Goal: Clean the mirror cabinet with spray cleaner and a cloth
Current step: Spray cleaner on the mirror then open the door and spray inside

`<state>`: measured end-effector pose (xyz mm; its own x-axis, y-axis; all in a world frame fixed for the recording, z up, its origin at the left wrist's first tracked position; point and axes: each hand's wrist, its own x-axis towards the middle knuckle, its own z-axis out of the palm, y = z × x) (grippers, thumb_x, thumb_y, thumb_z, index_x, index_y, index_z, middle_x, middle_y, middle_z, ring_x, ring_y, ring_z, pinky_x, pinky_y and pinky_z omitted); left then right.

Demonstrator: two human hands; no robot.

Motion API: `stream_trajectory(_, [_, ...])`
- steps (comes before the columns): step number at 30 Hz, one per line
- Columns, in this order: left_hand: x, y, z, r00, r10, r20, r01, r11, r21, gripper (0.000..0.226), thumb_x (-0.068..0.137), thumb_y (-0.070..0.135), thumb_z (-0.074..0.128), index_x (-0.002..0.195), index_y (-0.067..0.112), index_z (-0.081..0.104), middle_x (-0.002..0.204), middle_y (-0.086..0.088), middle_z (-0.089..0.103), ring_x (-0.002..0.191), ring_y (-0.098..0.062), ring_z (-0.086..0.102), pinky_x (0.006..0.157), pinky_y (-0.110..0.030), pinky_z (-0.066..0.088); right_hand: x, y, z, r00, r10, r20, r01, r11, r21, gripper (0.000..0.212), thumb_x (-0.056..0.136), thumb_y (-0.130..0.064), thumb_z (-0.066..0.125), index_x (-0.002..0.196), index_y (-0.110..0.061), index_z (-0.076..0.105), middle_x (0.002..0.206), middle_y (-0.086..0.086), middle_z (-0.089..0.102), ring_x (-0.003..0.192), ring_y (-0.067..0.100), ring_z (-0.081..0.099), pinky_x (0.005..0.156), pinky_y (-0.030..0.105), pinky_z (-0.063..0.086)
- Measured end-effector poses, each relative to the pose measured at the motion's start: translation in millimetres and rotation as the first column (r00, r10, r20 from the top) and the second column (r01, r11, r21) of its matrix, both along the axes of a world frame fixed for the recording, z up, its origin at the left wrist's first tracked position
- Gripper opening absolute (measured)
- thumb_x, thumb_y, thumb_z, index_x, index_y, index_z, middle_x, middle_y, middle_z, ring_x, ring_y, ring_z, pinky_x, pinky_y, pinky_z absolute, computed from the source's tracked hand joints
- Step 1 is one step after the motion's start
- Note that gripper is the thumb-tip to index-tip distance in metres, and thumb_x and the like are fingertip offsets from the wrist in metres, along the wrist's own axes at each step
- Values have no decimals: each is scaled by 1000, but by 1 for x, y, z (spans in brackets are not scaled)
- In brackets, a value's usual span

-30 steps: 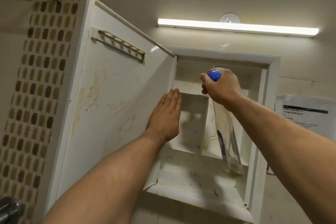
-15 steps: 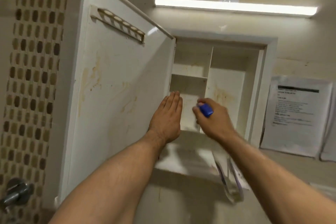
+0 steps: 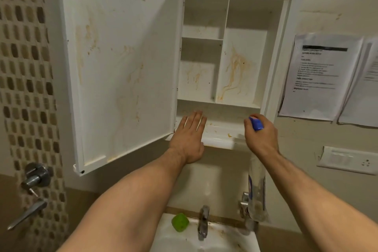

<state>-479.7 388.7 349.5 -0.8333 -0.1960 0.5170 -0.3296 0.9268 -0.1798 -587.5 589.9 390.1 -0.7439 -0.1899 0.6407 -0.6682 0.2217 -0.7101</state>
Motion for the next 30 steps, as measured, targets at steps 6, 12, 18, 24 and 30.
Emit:
stream_trajectory(6, [-12, 12, -13, 998, 39, 47, -43, 996, 84, 95, 101, 57, 40, 162, 8, -13, 170, -12, -21, 159, -28, -16, 129, -49, -6, 5, -4, -28, 990, 124, 60, -126, 991, 31, 21, 101, -34, 63, 121, -25, 63, 101, -5, 66, 86, 13, 67, 74, 27, 58])
stream_trajectory(12, [-17, 14, -27, 992, 108, 69, -115, 988, 99, 88, 105, 54, 36, 162, 8, -12, 170, -13, -21, 158, -29, -17, 129, -50, -5, 10, -16, -48, 991, -2, 134, 1, 1000, 3, 34, 102, -35, 61, 128, -14, 61, 91, -4, 59, 81, 18, 59, 69, 24, 42])
stream_trajectory(18, [-18, 16, -46, 985, 159, 64, -165, 980, 113, 84, 106, 52, 30, 162, 7, -13, 170, -14, -22, 159, -29, -15, 129, -51, -3, 22, -47, -75, 969, 74, 235, -74, 997, -10, 35, 103, -30, 61, 134, -16, 61, 111, 0, 69, 84, 9, 62, 79, 23, 50])
stream_trajectory(24, [-2, 7, -73, 982, 187, -18, -182, 971, 155, 83, 102, 41, 38, 163, 5, -4, 172, -15, -12, 160, -29, -7, 130, -48, 5, 44, -61, -112, 891, 348, 291, -337, 937, -90, 29, 100, -25, 65, 128, -18, 67, 110, -1, 72, 98, 19, 70, 92, 47, 60])
stream_trajectory(30, [21, 10, -108, 969, 237, -66, -219, 953, 208, 81, 97, 31, 41, 163, 3, 4, 172, -15, -10, 160, -29, -6, 130, -45, 3, 48, -43, -131, 886, 343, 311, -198, 888, -414, 25, 99, -32, 67, 123, -35, 62, 93, -17, 71, 75, 8, 70, 68, 25, 57])
